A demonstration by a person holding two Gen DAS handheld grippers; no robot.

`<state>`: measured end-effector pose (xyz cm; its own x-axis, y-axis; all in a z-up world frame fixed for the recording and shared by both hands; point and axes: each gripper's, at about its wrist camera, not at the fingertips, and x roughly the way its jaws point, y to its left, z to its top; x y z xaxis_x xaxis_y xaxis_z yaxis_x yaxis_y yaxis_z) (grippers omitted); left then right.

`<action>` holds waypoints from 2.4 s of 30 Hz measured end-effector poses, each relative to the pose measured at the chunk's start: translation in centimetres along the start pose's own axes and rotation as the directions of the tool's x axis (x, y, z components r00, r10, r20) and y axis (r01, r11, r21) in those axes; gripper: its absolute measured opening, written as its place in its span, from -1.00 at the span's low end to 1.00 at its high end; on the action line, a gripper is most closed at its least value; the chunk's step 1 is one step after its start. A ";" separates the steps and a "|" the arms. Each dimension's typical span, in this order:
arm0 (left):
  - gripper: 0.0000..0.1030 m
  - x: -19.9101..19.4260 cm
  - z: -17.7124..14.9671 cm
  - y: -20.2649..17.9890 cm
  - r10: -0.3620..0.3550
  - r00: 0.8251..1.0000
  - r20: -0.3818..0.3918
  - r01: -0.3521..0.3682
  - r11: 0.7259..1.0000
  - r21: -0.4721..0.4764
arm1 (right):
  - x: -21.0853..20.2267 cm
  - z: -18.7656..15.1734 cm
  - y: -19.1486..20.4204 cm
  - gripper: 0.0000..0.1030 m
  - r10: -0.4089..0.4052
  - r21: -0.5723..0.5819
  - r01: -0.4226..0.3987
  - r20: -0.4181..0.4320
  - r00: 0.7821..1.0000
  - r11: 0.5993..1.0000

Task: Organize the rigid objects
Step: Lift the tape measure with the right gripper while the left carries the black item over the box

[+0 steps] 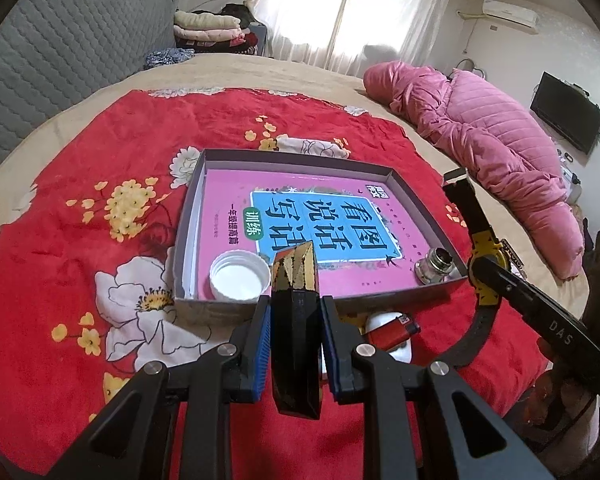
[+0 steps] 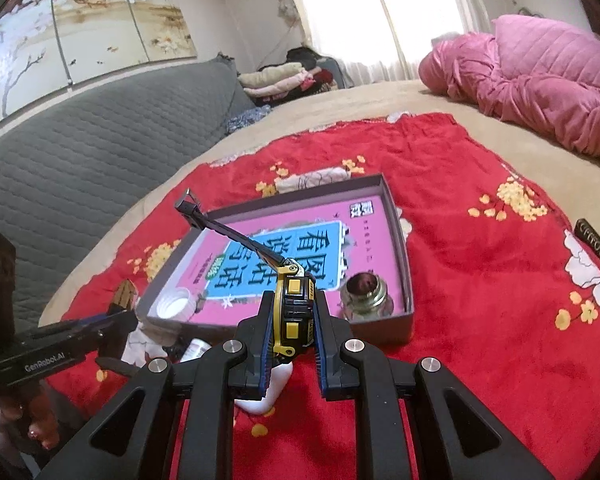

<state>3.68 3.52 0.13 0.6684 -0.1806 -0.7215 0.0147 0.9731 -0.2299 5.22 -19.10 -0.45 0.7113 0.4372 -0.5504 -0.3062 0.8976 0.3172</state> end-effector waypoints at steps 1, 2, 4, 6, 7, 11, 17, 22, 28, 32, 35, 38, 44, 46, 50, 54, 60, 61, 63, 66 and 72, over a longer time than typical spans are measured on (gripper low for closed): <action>-0.55 0.2 0.1 0.0 0.001 1.000 0.001 -0.001 1.000 -0.006 | 0.0 0.0 0.0 -0.67 0.000 0.001 0.000 0.002 1.000 1.000; -0.55 0.3 0.3 -0.1 -0.003 1.000 0.002 0.003 1.000 -0.010 | 0.0 0.1 -0.1 -0.67 -0.001 0.003 0.001 0.006 1.000 1.000; -0.55 0.5 0.6 -0.2 -0.006 1.000 0.009 0.006 1.000 -0.014 | 0.0 0.3 -0.1 -0.67 -0.006 0.007 0.006 0.010 1.000 1.000; -0.55 0.7 1.0 -0.4 -0.010 1.000 0.019 0.010 1.000 -0.011 | 0.0 0.5 -0.2 -0.67 -0.010 0.015 0.010 0.016 1.000 1.000; -0.55 0.8 1.2 -0.4 -0.016 1.000 0.026 0.017 1.000 -0.015 | 0.0 0.5 -0.2 -0.67 -0.013 0.019 0.013 0.019 1.000 1.000; -0.55 1.2 1.5 -0.5 -0.027 0.999 0.037 0.027 1.000 -0.013 | -0.1 1.0 -0.1 -0.67 -0.035 0.021 0.035 0.034 0.999 0.999; -0.55 1.8 1.8 0.2 -0.046 0.998 0.034 0.047 0.998 -0.039 | -0.1 1.5 0.3 -0.67 -0.082 -0.004 0.082 0.048 0.995 0.997; -0.55 1.9 2.3 0.8 -0.036 0.998 0.059 0.039 0.998 -0.057 | 0.3 2.1 0.1 -0.67 -0.117 0.020 0.116 0.042 0.992 0.993; -0.55 2.0 2.8 1.3 -0.032 0.996 0.084 0.036 0.998 -0.048 | 0.3 2.8 0.4 -0.67 -0.154 0.019 0.154 0.053 0.987 0.988; -0.55 2.0 3.2 1.5 -0.042 0.995 0.093 0.047 0.998 -0.052 | 0.4 3.6 0.4 -0.67 -0.174 0.029 0.172 0.059 0.983 0.985; -0.55 2.3 3.4 1.6 -0.048 0.995 0.093 0.055 0.996 -0.065 | 0.4 4.2 0.6 -0.67 -0.179 0.032 0.177 0.067 0.982 0.984; -0.55 2.5 3.9 1.5 -0.058 0.994 0.097 0.066 0.995 -0.073 | 0.3 4.7 1.1 -0.67 -0.178 0.026 0.176 0.077 0.981 0.984; -0.55 3.4 4.8 0.3 -0.072 0.994 0.084 0.074 0.997 -0.021 | 0.3 5.7 1.7 -0.67 -0.190 0.024 0.188 0.084 0.978 0.982; -0.55 3.8 4.9 0.1 -0.080 0.994 0.074 0.082 0.996 -0.024 | 0.3 6.1 1.9 -0.67 -0.194 0.025 0.193 0.088 0.977 0.981; -0.55 3.9 5.3 0.0 -0.090 0.993 0.080 0.092 0.996 -0.017 | 0.3 6.8 2.1 -0.67 -0.198 0.027 0.197 0.099 0.975 0.980; -0.55 3.8 5.6 0.0 -0.099 0.991 0.093 0.101 0.995 -0.015 | 0.2 7.5 1.9 -0.67 -0.202 0.041 0.198 0.112 0.973 0.979; -0.55 4.5 5.4 0.1 -0.106 0.991 0.079 0.107 0.994 -0.008 | 0.3 7.8 1.8 -0.67 -0.206 0.050 0.201 0.119 0.971 0.978; -0.55 4.6 5.4 0.1 -0.104 0.992 0.077 0.105 0.994 -0.007 | 0.4 7.8 1.8 -0.67 -0.206 0.051 0.201 0.116 0.972 0.978; -0.55 4.8 5.3 -0.1 -0.104 0.992 0.075 0.105 0.995 0.000 | 0.6 7.7 1.7 -0.67 -0.208 0.050 0.204 0.110 0.972 0.978; -0.55 5.2 5.0 -0.2 -0.107 0.992 0.065 0.107 0.994 0.006 | 1.0 7.5 1.5 -0.67 -0.196 0.056 0.192 0.098 0.976 0.980; -0.55 6.4 4.4 -0.3 -0.114 0.993 0.022 0.114 0.993 0.008 | 2.5 6.9 1.4 -0.66 -0.191 0.065 0.187 0.060 0.980 0.980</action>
<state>11.21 2.69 -1.53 0.6784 -0.2875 -0.6761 0.0971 0.9473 -0.3053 10.97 -17.15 3.94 0.7935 0.2533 -0.5533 -0.1259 0.9579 0.2580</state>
